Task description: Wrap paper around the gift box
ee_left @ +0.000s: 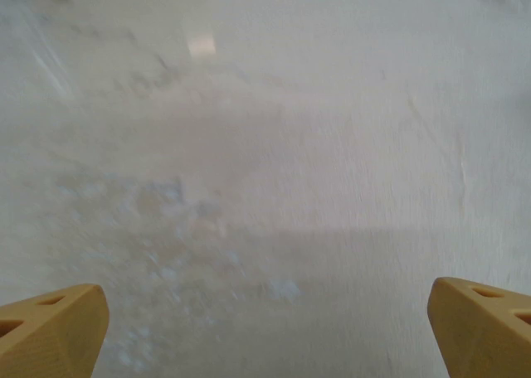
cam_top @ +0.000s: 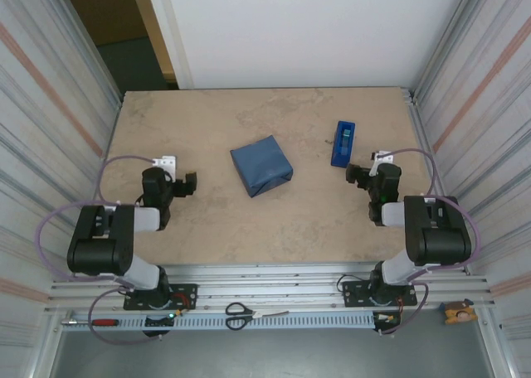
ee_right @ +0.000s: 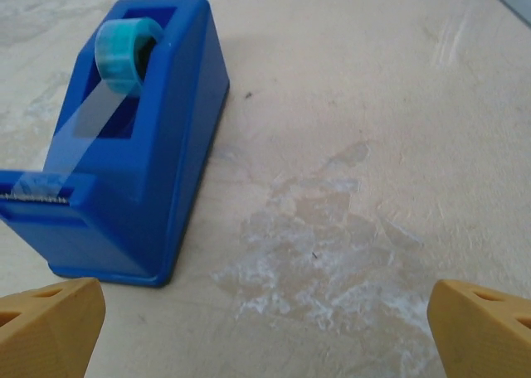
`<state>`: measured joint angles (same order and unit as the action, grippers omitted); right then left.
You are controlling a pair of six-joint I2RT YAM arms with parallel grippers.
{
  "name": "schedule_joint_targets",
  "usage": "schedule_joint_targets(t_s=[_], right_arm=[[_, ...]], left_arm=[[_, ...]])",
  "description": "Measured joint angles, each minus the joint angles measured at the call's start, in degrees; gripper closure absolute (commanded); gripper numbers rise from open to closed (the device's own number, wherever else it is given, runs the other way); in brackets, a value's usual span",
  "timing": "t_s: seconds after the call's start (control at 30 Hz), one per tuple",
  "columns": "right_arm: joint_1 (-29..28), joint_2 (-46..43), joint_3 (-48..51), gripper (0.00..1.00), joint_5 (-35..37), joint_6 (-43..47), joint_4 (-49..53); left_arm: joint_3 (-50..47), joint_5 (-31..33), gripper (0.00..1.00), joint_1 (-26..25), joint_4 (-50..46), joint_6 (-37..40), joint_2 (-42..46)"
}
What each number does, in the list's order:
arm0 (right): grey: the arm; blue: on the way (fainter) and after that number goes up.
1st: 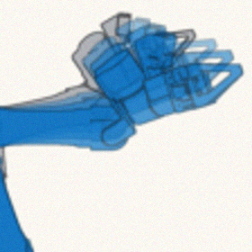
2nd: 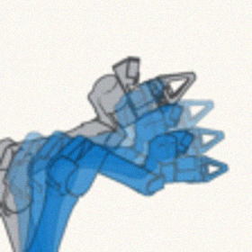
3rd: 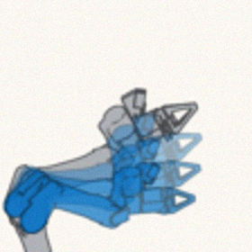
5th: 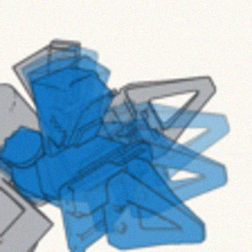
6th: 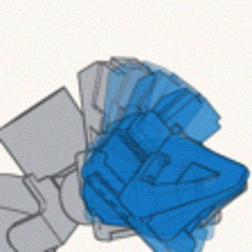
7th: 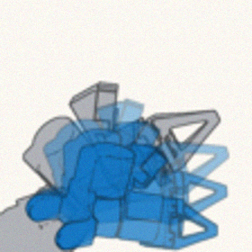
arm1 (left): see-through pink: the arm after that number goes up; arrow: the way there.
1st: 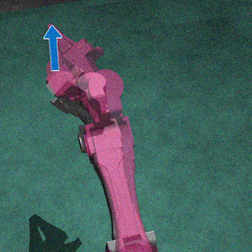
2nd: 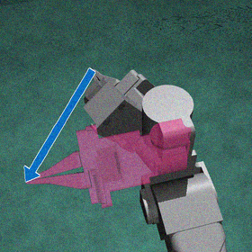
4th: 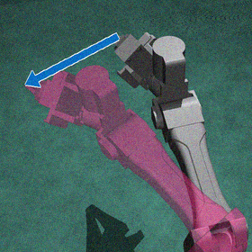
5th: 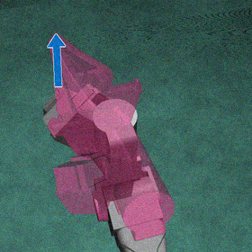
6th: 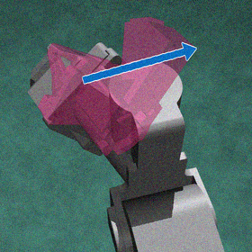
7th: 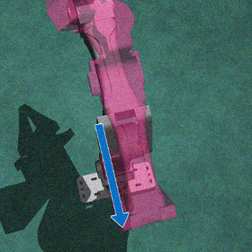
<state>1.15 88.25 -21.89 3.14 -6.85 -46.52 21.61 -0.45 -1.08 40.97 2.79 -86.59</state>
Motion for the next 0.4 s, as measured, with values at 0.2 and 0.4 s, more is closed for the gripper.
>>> schedule_joint_targets(t_s=[0.2, 0.4], right_arm=[[0.0, 0.0, 0.0, 0.02, 2.1, 0.0, 0.0], [0.0, 0.0, 0.0, 0.02, 2.9, 0.0, 0.0]], left_arm=[[0.9, -0.7, 0.01, 0.0, 2.3, 0.0, -0.8], [1.0, -1.1, 0.01, 0.0, 2.9, 0.0, -0.8]])
